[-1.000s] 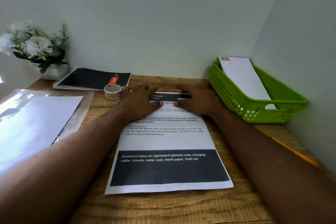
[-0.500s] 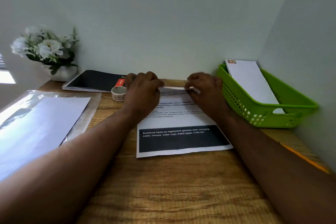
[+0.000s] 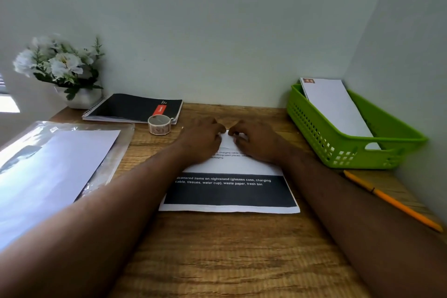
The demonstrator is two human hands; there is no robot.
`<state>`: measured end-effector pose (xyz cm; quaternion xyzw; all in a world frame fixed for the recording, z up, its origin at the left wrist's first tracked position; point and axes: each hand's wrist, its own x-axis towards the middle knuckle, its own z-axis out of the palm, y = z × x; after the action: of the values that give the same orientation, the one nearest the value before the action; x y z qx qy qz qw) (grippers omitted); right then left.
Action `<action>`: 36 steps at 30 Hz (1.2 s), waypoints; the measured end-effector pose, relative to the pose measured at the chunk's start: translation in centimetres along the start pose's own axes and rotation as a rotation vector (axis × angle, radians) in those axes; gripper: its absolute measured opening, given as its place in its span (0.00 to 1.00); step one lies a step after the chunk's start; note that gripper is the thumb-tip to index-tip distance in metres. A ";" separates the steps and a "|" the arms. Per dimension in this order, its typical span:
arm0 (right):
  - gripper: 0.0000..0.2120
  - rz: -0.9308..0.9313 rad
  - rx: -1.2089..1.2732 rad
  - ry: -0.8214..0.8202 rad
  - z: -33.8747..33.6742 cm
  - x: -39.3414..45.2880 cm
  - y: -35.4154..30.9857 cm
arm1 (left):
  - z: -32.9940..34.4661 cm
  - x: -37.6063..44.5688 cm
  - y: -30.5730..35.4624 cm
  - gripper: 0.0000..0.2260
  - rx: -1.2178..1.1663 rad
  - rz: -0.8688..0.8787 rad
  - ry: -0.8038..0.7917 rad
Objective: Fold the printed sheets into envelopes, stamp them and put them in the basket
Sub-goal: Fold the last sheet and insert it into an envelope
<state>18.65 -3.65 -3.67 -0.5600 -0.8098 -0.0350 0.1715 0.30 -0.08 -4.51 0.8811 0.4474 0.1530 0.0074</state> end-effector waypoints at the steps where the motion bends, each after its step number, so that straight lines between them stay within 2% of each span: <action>1: 0.17 0.012 -0.011 -0.012 0.1 0.2 -0.3 | 0.2 0.1 0.0 0.17 0.018 -0.016 -0.024; 4: 0.24 0.048 -0.046 -0.047 0.4 0.8 -0.9 | 0.5 0.4 0.4 0.17 0.103 -0.065 -0.111; 9: 0.26 0.057 -0.114 -0.025 0.2 1.1 -0.5 | 0.0 0.2 1.0 0.18 0.089 -0.115 -0.180; 11: 0.22 0.088 -0.108 -0.006 -0.3 0.6 0.1 | -0.6 0.0 1.0 0.17 0.129 -0.124 -0.166; 15: 0.08 0.231 -0.072 0.005 -1.3 -1.2 3.0 | -2.2 -1.2 0.2 0.15 0.147 -0.231 -0.106; 18: 0.07 0.330 -0.034 0.074 -1.7 -2.2 4.4 | -2.6 -1.9 0.1 0.13 0.265 -0.293 -0.017; 21: 0.09 0.347 -0.094 0.130 -1.3 -2.0 4.1 | -2.4 -1.8 0.1 0.12 0.296 -0.266 0.073; 24: 0.11 0.215 -0.040 0.111 -1.0 -1.5 2.9 | -1.8 -1.1 -0.2 0.13 0.116 -0.198 0.148; 27: 0.21 0.131 0.060 0.013 -0.4 -1.1 2.3 | -1.2 -0.7 -0.4 0.16 0.038 -0.178 0.044; 32: 0.32 0.232 0.128 -0.095 -0.3 -0.3 2.4 | -0.5 -0.2 -1.4 0.13 -0.048 -0.163 0.002; 36: 0.31 0.273 0.218 -0.144 -0.8 -0.1 2.2 | -0.4 -0.2 -1.3 0.06 -0.145 -0.156 0.050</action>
<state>20.90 -3.14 -3.24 -0.6436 -0.7356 0.1169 0.1759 -0.93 0.49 -4.36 0.8366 0.5025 0.2059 0.0721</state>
